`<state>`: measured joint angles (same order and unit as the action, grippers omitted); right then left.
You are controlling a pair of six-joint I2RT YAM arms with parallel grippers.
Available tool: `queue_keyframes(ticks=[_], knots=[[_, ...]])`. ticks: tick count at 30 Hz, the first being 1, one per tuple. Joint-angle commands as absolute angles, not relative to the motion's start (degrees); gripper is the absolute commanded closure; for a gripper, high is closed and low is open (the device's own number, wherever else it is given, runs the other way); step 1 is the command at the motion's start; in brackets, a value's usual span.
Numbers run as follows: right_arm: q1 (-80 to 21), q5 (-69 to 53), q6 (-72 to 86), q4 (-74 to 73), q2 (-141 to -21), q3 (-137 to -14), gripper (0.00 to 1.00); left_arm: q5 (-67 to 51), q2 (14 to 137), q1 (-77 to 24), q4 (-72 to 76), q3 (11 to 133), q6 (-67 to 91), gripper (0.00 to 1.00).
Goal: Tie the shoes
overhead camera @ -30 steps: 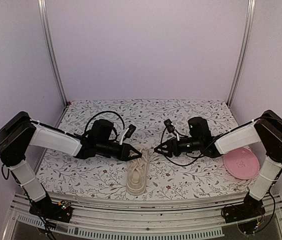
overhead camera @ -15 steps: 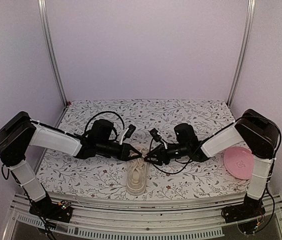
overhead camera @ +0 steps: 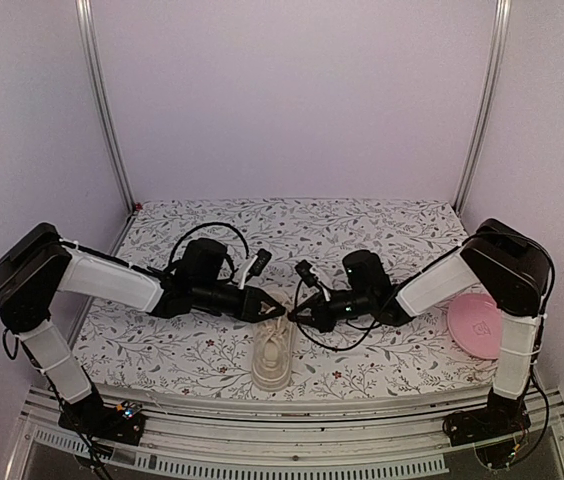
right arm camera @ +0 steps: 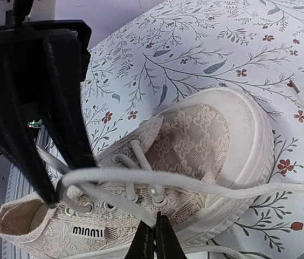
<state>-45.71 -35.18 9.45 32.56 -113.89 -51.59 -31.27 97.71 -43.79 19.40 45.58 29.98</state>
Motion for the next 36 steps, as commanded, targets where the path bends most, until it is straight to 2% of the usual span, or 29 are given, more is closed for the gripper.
queue_keyframes(ticks=[1,3,6,17,21,36], knots=[[-46.18,-31.9,8.79,29.7,-109.52,-53.99,0.98,-30.91,95.18,-42.93,17.95,46.95,28.06,0.68],[-46.18,-31.02,7.8,27.56,-109.03,-55.9,0.98,-30.65,95.01,-42.83,16.17,47.91,26.93,0.58],[-46.15,-29.46,6.93,25.47,-109.35,-58.52,0.98,-30.5,95.01,-42.34,13.66,49.25,25.28,0.53],[-46.15,-29.81,6.06,22.09,-109.6,-63.23,0.98,-31.04,93.14,-39.29,10.38,50.87,22.42,0.55],[-46.16,-29.42,4.81,19.27,-108.6,-63.45,0.98,-32.45,93.42,-38.23,10.99,52.6,22.54,0.59],[-46.15,-29.93,2.73,16.14,-105.18,-62.46,0.98,-37.01,101.33,-38.56,7.31,60.69,22.71,0.59]])
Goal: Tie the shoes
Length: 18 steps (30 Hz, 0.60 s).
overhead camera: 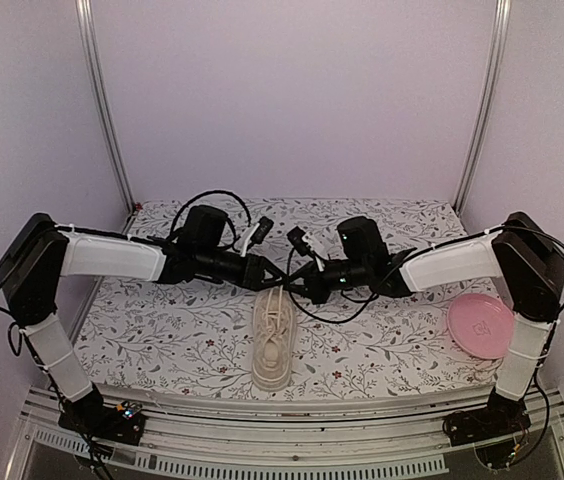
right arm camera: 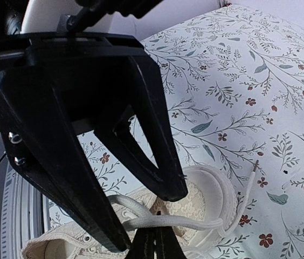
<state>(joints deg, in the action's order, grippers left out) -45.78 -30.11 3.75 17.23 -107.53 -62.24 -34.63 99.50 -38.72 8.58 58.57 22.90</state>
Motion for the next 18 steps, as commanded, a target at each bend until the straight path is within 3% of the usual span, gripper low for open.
queue_keyframes(ticks=[1,8,14,17,18], knots=[[-46.17,-29.88,2.68,16.17,-104.92,-62.29,0.98,-37.34,101.64,-38.58,7.22,60.92,22.76,0.59],[-46.21,-29.61,2.48,16.08,-104.08,-61.42,0.98,-39.91,103.45,-39.35,8.03,61.24,23.52,0.73],[-46.21,-29.94,1.95,15.4,-103.15,-60.76,0.98,-40.39,103.79,-39.73,9.68,60.9,24.67,0.98],[-46.2,-30.25,1.76,15.27,-102.01,-59.6,0.97,-39.36,102.31,-39.7,11.22,59.31,24.97,1.0],[-46.17,-30.38,1.8,15.41,-101.43,-59.07,0.93,-39.15,101.72,-39.72,12.04,58.6,25.35,1.0]])
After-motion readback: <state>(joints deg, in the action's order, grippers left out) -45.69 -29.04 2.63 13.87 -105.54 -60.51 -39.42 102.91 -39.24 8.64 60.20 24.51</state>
